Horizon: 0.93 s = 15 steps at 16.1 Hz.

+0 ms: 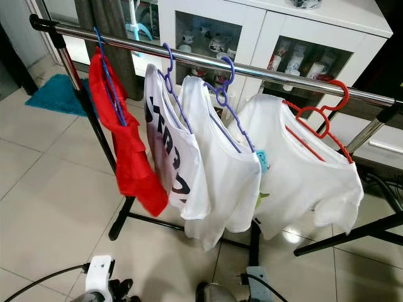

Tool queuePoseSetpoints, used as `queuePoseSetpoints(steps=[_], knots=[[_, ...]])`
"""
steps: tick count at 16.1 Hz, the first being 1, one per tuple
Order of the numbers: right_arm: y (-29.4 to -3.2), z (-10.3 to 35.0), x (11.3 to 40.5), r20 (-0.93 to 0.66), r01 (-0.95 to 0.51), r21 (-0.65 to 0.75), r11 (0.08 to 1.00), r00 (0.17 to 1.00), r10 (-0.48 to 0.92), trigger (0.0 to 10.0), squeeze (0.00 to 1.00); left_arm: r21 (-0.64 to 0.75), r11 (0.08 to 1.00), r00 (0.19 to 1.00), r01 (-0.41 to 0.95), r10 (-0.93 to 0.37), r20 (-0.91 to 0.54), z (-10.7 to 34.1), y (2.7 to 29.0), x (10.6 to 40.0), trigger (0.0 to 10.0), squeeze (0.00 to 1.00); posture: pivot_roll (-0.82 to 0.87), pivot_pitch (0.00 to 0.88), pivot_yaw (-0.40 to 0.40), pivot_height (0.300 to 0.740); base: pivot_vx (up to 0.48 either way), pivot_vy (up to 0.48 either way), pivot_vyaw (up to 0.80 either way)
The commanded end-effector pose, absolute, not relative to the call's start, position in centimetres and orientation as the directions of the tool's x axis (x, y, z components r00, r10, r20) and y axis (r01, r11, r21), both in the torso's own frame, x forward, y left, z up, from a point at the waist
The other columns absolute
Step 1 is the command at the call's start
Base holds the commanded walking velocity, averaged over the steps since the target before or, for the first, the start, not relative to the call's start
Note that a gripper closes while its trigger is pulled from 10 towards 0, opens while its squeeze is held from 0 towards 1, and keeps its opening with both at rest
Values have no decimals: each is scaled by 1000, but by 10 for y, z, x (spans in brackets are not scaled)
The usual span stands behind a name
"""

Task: Hang hanger

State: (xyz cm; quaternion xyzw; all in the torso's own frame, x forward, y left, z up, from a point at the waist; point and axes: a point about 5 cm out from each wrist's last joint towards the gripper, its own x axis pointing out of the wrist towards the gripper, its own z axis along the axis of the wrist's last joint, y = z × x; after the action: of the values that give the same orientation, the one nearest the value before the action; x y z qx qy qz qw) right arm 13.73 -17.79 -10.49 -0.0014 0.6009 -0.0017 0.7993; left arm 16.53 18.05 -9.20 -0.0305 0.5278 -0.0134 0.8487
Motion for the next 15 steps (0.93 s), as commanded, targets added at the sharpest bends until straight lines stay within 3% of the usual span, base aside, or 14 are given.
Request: queuePoseSetpoints(steps=[1, 2, 6, 9, 11, 13, 15], knots=[[-173, -100, 152, -939, 34, -1, 999, 343, -12, 10000, 31, 16, 999, 386, -31, 27, -922, -96, 185, 158, 10000, 1000, -38, 6, -43, 740, 0, 0, 0], [-161, -100, 155, -934, 43, 29, 999, 356, 11, 10000, 1000, 4, 999, 402, -31, 17, -916, -94, 184, 162, 10000, 1000, -39, 4, -41, 740, 0, 0, 0], [-159, -99, 158, -923, 48, 56, 997, 382, 34, 10000, 1000, 10, 999, 424, -34, 24, -905, -93, 185, 167, 10000, 1000, -42, 1, -34, 740, 0, 0, 0], [-164, -83, 186, -820, -45, 164, 985, 549, 161, 10000, 1000, 77, 995, 614, -64, 100, -783, -75, 212, 188, 10000, 1000, -44, 10, -36, 740, 0, 0, 0], [-173, -70, 192, -717, -222, 234, 946, 618, 322, 10000, 1000, 189, 980, 766, 68, 70, -639, -57, 231, 190, 10000, 1000, -48, 20, -41, 740, 0, 0, 0], [-180, -52, 194, -629, -320, 250, 914, 664, 404, 10000, 1000, 228, 968, 841, 101, 39, -540, -42, 239, 187, 10000, 1000, -46, 25, -46, 740, 0, 0, 0], [-181, -9, 188, -484, -440, 275, 855, 705, 519, 10000, 1000, 222, 975, 924, 22, 64, -376, -8, 251, 184, 10000, 1000, -38, 33, -57, 740, 0, 0, 0]])
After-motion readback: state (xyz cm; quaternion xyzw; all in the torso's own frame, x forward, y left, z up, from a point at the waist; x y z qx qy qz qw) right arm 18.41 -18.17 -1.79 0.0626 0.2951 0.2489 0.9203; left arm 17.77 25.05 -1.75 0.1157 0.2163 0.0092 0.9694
